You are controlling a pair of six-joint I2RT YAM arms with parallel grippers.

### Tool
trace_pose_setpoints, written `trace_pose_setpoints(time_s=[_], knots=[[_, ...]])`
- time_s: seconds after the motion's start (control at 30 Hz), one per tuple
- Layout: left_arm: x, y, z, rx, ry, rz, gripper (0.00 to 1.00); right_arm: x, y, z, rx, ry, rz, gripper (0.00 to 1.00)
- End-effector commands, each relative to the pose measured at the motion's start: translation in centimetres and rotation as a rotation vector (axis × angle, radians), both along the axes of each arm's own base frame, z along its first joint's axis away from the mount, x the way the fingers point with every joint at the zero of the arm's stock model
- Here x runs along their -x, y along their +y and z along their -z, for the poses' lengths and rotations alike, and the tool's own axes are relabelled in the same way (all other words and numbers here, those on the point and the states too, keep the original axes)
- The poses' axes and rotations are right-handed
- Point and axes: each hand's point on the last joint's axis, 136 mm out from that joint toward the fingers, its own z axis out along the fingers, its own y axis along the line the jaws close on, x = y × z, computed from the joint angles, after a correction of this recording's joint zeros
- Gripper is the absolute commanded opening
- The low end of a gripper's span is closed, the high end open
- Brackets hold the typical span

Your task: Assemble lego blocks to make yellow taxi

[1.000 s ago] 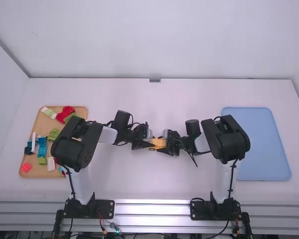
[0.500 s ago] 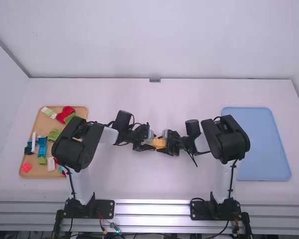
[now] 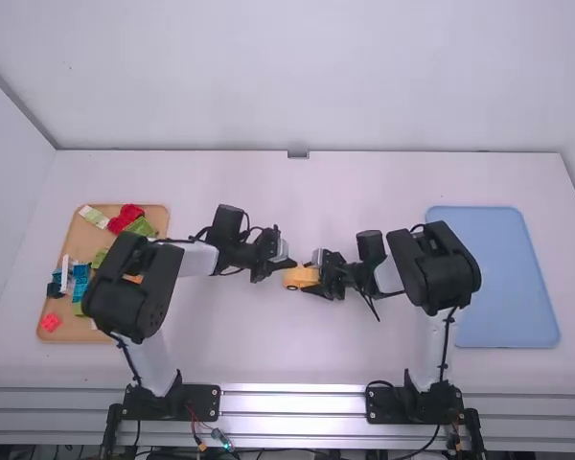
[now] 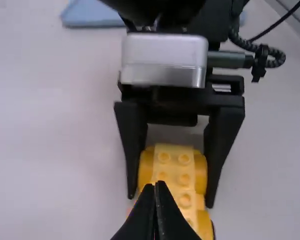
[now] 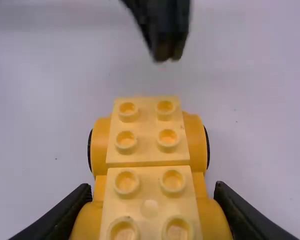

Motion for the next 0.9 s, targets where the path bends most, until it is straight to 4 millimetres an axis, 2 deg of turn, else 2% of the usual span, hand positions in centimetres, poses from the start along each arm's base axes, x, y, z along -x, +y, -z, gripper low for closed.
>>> trace_pose_setpoints(time_s=[0.0,0.2,0.3,0.43,0.63,0.73,0.8,0.87], knots=[[0.7,-0.3,1.4,-0.039,0.02,0.01,0.02,0.3,0.1,0.5,0.01,0.02,0.0,0.43],[0.8,-0.1,3.4,-0.07,0.064,-0.005,0.02,0.3,0.1,0.4,0.007,0.02,-0.003,0.43],[0.6,0.3,5.3,-0.096,0.086,-0.022,0.02,0.3,0.1,0.4,0.007,0.022,-0.003,0.43],[1.0,0.3,6.0,-0.11,0.111,-0.02,0.02,0.3,0.1,0.4,0.007,0.02,-0.003,0.43],[1.1,1.9,8.8,-0.245,0.153,-0.083,0.02,0.3,0.1,0.4,0.007,0.019,-0.002,0.43],[1.0,2.0,9.0,-0.255,0.157,-0.09,0.02,0.3,0.1,0.4,0.007,0.02,-0.002,0.43],[0.8,1.4,8.2,-0.21,0.138,-0.071,0.02,0.3,0.1,0.4,0.008,0.019,-0.002,0.43],[0.0,0.9,6.3,-0.141,0.114,-0.054,0.02,0.2,0.1,0.5,0.01,0.017,-0.001,0.45]])
